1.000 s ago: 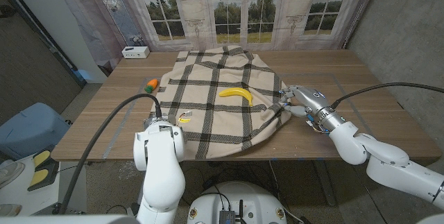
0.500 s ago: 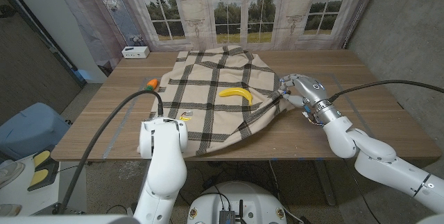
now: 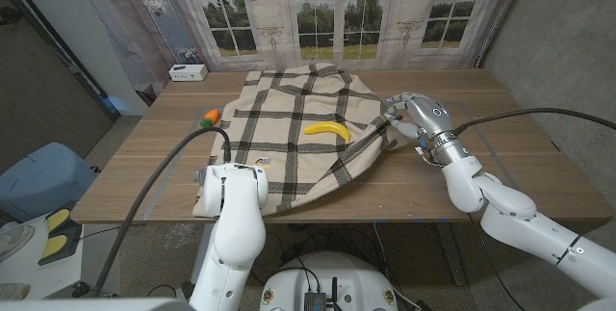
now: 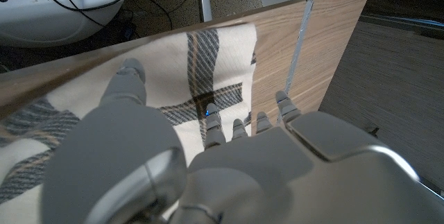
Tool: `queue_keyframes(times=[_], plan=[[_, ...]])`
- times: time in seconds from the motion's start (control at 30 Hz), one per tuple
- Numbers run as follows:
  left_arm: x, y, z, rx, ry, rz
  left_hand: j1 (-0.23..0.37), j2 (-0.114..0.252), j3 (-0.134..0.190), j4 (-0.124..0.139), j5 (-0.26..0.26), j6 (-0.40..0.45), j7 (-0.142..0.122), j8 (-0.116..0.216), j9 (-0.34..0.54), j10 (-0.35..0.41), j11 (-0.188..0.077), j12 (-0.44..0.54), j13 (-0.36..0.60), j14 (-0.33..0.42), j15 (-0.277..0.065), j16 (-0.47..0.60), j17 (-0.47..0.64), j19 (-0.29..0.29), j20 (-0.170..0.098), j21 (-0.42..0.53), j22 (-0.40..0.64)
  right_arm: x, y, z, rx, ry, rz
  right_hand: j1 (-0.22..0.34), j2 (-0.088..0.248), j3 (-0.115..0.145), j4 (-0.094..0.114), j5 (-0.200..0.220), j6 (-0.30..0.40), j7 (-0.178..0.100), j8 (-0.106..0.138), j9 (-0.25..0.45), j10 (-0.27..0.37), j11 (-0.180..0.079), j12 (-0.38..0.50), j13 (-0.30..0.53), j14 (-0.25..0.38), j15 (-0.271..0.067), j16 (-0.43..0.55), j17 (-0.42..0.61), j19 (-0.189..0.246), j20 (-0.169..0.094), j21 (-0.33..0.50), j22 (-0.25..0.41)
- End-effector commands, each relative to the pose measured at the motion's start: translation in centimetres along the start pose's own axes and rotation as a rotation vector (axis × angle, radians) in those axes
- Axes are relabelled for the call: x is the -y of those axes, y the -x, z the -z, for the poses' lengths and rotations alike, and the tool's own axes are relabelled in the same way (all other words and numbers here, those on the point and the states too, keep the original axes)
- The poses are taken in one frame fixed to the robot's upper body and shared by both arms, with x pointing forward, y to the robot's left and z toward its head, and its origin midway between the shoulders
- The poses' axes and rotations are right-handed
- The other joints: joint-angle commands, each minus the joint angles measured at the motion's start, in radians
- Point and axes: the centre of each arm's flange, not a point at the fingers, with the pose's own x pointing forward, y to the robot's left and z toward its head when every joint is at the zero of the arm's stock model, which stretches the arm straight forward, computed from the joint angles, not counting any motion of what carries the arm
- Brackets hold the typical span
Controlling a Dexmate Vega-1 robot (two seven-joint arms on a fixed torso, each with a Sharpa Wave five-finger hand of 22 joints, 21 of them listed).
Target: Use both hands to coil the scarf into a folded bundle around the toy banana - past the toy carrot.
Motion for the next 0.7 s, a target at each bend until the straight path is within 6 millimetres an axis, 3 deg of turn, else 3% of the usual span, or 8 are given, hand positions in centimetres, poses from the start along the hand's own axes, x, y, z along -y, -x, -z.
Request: queue_keyframes(times=[0.03,0.17,0.3,0.7], plan=[[0.9,-0.9,-1.2,-0.005,-0.034,0.052,0.006,-0.011,-0.009,0.0,0.01,-0.02,-0.001,-0.007,0.001,-0.038,0.004,-0.004,0.006,-0.085,0.006,0.001,0.003,-0.002,0.004,-0.005,0.005,0.6,-1.9,-0.5,0.01,0.018,0.082,0.002,-0.006,0.008,0.001,-0.003,0.132,0.119,0.007,0.003,0.01,-0.001,0.0,0.005,0.01,-0.146,-0.005,-0.001,0.004,0.006,-0.005,0.003],[1.1,-1.1,-1.3,-0.032,-0.055,0.064,0.014,-0.004,-0.01,0.001,0.014,-0.032,-0.003,-0.009,0.002,-0.044,0.002,-0.004,0.006,-0.087,-0.001,0.002,0.004,0.001,-0.002,-0.007,0.006,0.8,-2.2,-0.5,0.019,0.012,0.105,0.001,-0.008,0.01,0.0,-0.004,0.134,0.119,0.006,0.003,0.012,-0.001,-0.001,0.005,0.014,-0.148,-0.005,-0.002,0.006,0.006,-0.005,0.003],[1.3,-1.3,-1.4,-0.062,-0.075,0.066,0.048,0.04,0.007,0.004,0.02,-0.027,-0.018,-0.001,0.002,-0.042,-0.014,-0.001,0.006,-0.087,-0.017,0.003,0.004,0.016,-0.025,-0.008,0.006,1.1,-2.4,-0.5,0.028,0.012,0.12,0.0,-0.008,0.012,0.001,-0.006,0.134,0.116,0.004,0.003,0.016,-0.001,-0.002,0.005,0.021,-0.15,-0.005,-0.003,0.008,0.005,-0.006,0.003],[2.1,-2.4,-1.2,-0.121,-0.112,0.08,0.149,0.16,0.067,-0.003,-0.008,0.033,-0.045,0.022,0.002,-0.004,-0.027,0.013,0.005,-0.062,-0.031,0.009,0.002,0.058,-0.035,-0.012,0.006,1.6,-2.4,-0.6,0.052,0.001,0.139,-0.006,-0.008,0.02,0.003,-0.011,0.136,0.114,0.0,0.003,0.024,-0.003,-0.007,0.005,0.031,-0.158,-0.008,-0.005,0.011,0.004,-0.008,0.003]])
